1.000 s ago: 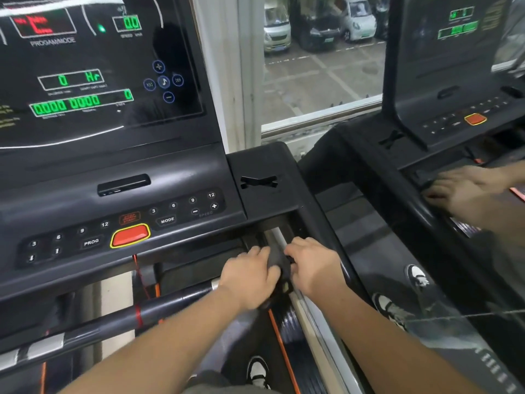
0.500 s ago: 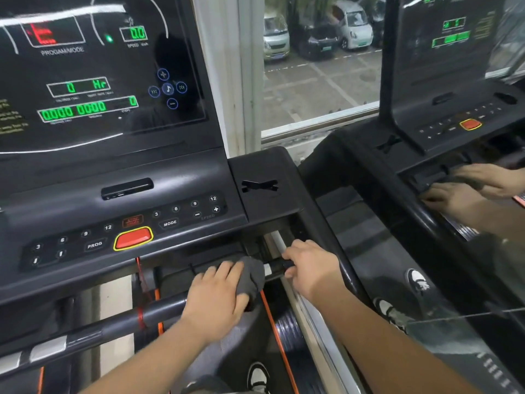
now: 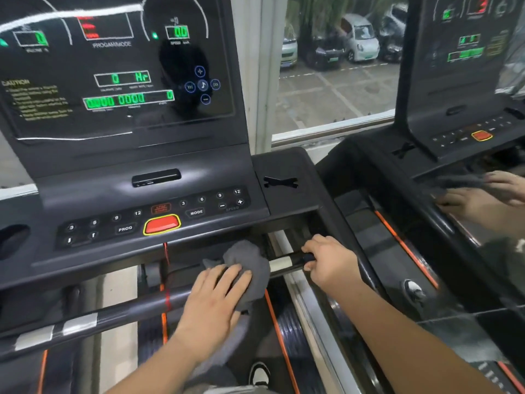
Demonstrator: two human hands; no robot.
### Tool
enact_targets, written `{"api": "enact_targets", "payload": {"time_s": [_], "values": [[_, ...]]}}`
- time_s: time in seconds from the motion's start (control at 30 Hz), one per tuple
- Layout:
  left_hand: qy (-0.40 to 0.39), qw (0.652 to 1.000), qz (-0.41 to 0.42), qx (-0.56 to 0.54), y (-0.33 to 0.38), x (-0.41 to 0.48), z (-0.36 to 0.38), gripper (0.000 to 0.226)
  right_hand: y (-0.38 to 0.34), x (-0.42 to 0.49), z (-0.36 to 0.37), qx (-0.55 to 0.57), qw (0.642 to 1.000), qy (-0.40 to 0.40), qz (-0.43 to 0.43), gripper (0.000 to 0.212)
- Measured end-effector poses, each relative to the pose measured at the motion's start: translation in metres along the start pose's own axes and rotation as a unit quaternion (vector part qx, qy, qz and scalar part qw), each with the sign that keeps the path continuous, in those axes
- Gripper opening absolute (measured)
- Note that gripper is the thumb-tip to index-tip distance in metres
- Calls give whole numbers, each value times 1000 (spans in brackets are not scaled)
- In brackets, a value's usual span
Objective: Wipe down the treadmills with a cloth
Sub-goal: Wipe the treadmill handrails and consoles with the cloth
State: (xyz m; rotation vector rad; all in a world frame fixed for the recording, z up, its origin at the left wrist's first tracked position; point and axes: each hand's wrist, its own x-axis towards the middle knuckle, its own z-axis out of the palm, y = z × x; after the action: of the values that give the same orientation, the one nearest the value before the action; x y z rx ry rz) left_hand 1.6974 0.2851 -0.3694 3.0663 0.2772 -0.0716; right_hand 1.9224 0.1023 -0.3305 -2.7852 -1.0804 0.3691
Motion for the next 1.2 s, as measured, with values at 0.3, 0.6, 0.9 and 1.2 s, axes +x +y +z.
{"api": "enact_targets", "payload": {"time_s": [0.3,0.6,0.9,1.2], "values": [[-26,995,-79,-58,-40,-10,-37,57,-83,-5,14,-6,998,-59,-30,45],[-102,987,-112,-47,-13,15,-22,88,-96,-13,20,4,1000,-12,0,38],[12,997,-36,-74,-53,-10,-10,65,-59,-17,-10,226,972,34,50,21],[-35,994,-37,-99,105,125,-13,74,49,-2,-49,171,964,-23,200,37]]}}
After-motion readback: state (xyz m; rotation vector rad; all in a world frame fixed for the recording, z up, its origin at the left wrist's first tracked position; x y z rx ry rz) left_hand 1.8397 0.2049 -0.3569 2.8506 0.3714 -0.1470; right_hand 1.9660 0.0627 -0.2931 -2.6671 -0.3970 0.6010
